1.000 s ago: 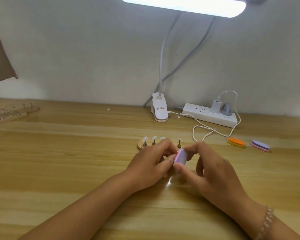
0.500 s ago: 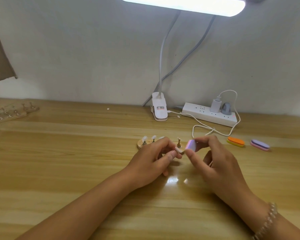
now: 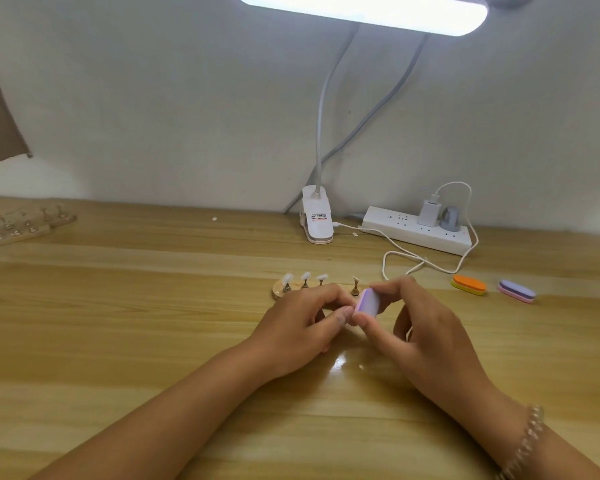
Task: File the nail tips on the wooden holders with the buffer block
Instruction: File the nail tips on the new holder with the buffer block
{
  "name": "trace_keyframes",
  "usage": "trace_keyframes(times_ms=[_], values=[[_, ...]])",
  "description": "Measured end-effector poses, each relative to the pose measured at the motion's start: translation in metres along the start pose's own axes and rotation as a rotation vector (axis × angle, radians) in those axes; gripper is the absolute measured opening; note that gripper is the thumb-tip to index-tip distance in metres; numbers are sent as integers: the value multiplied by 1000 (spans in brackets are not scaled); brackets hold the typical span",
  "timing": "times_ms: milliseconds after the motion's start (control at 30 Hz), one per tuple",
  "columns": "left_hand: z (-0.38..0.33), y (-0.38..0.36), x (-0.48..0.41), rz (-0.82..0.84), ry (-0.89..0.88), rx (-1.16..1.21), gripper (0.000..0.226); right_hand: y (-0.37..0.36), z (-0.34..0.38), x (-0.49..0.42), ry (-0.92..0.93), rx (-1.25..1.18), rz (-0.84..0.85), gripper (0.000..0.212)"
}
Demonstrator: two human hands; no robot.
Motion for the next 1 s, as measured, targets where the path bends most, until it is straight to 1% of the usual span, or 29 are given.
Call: trace_keyframes(times_ms=[67,167,233,300,367,433,533,600,667,733,800,867,1000], values=[[-1,0,1,-2,-5,-9,14,3,0,-1,3,29,-19,49],[-1,-1,2,3,-7,-23,15,-4,10,3,96,113,43,42],[-1,0,1,-3,-4,-24,15,-5,6,2,61,72,54,42],[-2,1,1,-21,-9,-11,15,-1,-4,1,-26,20,-1,46],[-1,1,1,-26,-5,-6,12,2,-7,0,-32,41,-33,46],[0,0,2,-19,6,-20,9,1,-2,1,10,69,-28,37],[-1,-1,3,-17,4,-31,9,1,-7,2,-47,7,-37,22],[-3,-1,3,-22,-6,-25,11,-2,-12,2,-87,-62,10,24],[-4,0,4,-28,-5,-19,12,-6,-9,2,-64,-71,79,30],[-4,-1,4,-33,1,-38,9,-8,-5,2,-35,-58,104,28],[-3,-2,4,-41,2,-75,5,-7,-6,3,-40,-58,87,26],[-3,-1,4,-58,1,-80,7,-5,-7,2,-58,-49,48,27],[-5,2,3,-58,-8,-36,7,4,-10,1,-84,-47,-94,32]])
Point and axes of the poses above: each hand's wrist, its own x-axis away from the middle knuckle, its own y-axis out of the back of the hand, z = x × y, the point moved 5 cm from there along -x, towards the middle knuckle, and after that the axes turned 15 degrees about y, right-handed, at the moved point
